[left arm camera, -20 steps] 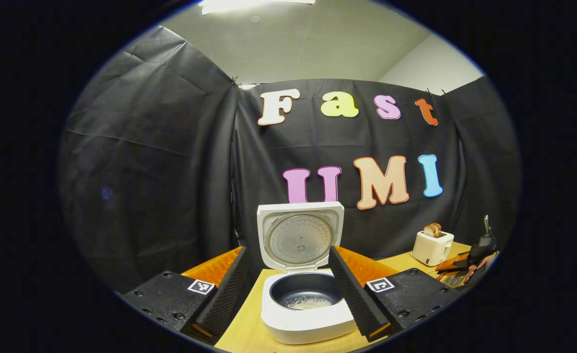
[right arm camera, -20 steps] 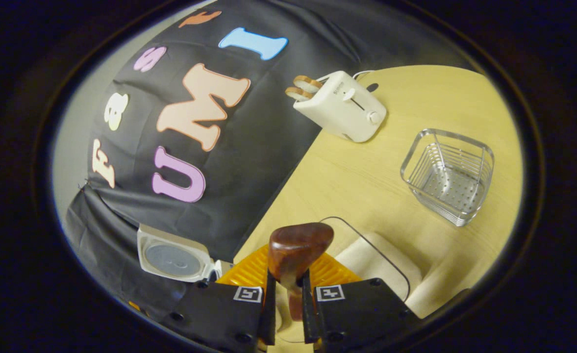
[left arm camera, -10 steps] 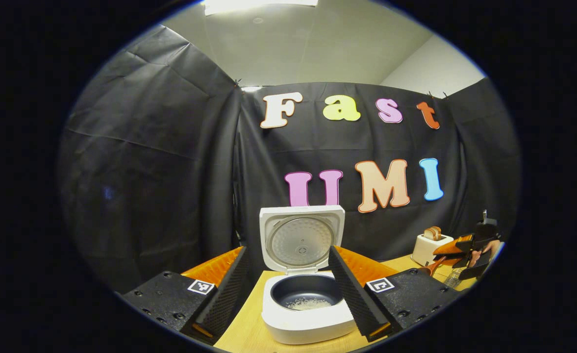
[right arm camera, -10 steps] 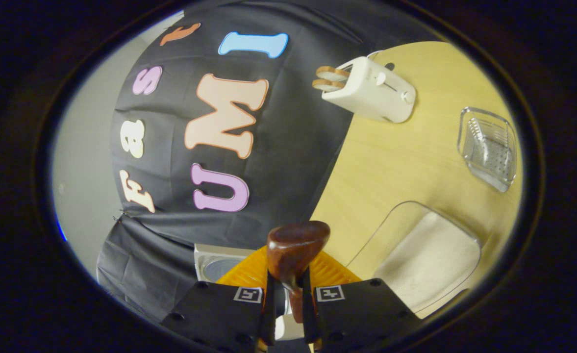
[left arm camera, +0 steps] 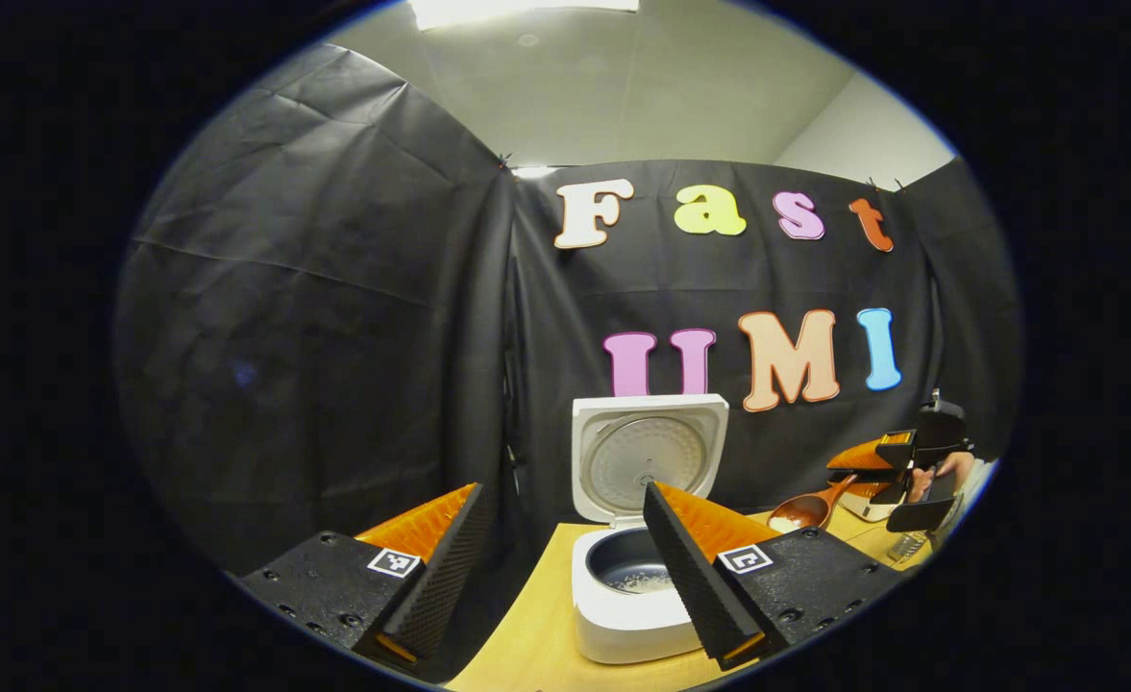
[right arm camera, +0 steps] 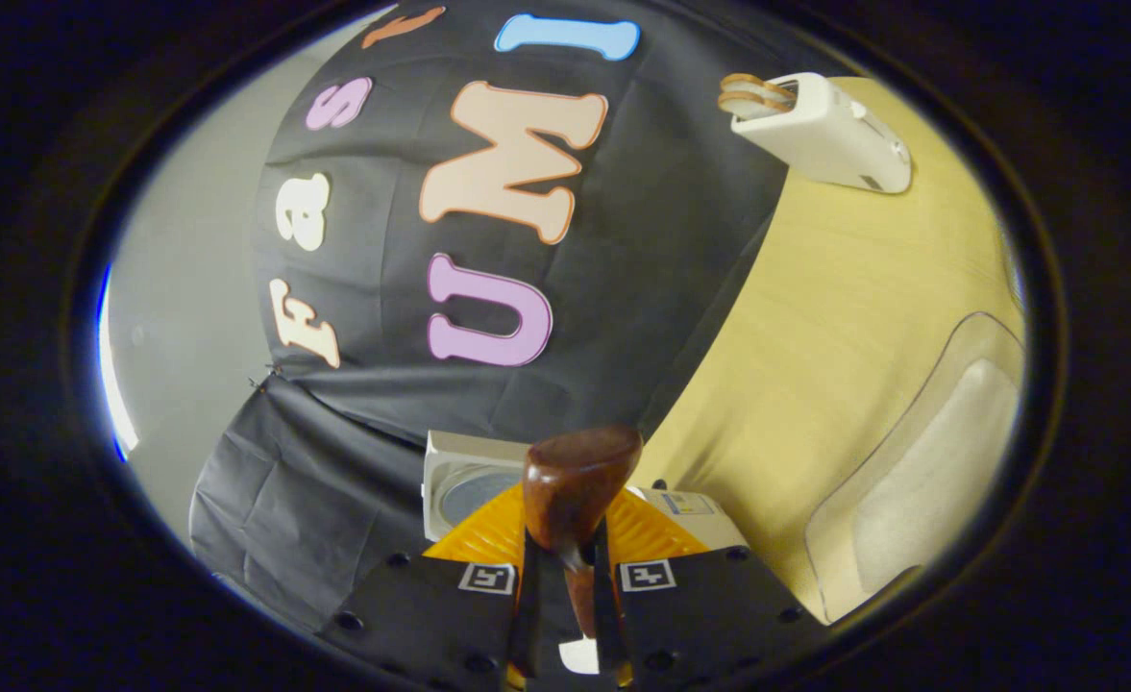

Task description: Close the left gripper, press the button to open the rice cooker; take a wooden spoon from the chopstick holder with the right hand, scoop a spoonful of rice and pour it into the rice cooker, then put the wooden spoon back into the chopstick holder.

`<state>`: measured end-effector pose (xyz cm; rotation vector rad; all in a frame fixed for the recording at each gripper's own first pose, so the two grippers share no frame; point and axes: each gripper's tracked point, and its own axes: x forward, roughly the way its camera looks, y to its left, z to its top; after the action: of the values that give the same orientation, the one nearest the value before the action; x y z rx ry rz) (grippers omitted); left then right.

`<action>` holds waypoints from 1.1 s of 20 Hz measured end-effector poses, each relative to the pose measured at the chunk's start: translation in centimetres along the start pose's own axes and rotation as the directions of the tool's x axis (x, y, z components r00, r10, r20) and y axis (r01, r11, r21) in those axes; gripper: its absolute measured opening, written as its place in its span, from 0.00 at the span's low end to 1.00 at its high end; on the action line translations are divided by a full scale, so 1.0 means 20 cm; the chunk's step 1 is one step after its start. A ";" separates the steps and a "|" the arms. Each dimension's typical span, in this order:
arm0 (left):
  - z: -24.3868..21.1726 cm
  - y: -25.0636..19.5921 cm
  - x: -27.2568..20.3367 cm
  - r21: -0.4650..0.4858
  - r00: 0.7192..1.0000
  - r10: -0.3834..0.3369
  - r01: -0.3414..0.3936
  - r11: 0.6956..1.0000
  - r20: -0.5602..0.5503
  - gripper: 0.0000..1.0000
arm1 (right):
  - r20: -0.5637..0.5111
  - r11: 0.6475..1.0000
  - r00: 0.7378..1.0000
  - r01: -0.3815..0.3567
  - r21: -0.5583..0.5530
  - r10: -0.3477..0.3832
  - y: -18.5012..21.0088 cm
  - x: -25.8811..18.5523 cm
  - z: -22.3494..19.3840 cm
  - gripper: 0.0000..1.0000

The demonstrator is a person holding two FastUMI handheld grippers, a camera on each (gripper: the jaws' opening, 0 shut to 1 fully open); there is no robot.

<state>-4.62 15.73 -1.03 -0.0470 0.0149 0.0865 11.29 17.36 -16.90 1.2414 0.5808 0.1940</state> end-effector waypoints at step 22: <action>-0.13 0.40 -0.13 -0.025 0.987 0.151 -0.152 0.988 -0.046 0.92 | -0.141 0.804 0.982 0.019 -0.594 -0.127 0.20 0.64 -0.85 0.25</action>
<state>-7.97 23.29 -3.93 -0.0759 0.0617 0.2376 13.97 38.59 -20.59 0.5906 0.6546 0.3906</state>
